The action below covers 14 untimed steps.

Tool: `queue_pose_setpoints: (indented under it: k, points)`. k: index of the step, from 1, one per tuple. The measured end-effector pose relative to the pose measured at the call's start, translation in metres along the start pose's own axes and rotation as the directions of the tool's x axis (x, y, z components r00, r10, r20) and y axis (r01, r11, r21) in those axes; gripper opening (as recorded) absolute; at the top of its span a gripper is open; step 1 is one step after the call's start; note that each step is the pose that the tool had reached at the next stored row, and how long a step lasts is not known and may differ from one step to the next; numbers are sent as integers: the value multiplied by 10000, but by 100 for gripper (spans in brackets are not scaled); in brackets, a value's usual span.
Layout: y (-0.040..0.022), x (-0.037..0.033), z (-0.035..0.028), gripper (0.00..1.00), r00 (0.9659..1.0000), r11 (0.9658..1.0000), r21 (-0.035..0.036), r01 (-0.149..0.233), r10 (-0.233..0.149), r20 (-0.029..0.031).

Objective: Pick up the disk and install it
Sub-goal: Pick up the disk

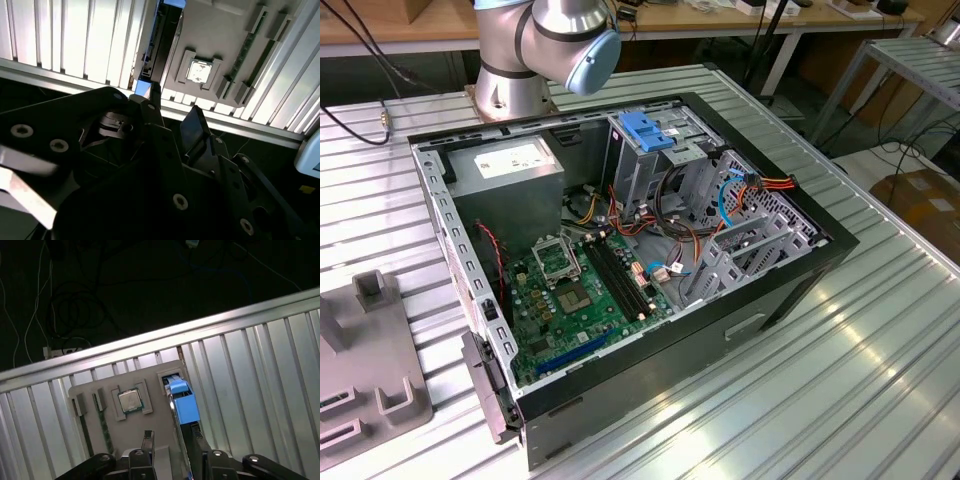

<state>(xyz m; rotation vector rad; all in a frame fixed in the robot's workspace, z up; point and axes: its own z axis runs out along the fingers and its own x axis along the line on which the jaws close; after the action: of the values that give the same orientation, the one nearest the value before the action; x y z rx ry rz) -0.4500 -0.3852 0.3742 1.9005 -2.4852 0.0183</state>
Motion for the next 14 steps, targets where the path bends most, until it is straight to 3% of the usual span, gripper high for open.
queue_pose_setpoints:
  k: [7, 14]
  points:
    - [0, 0, 1, 44, 10000, 10000, 1, 60, -60, 0]
    - [3, -3, 86, 44, 9966, 9966, 25, 829, -829, 3]
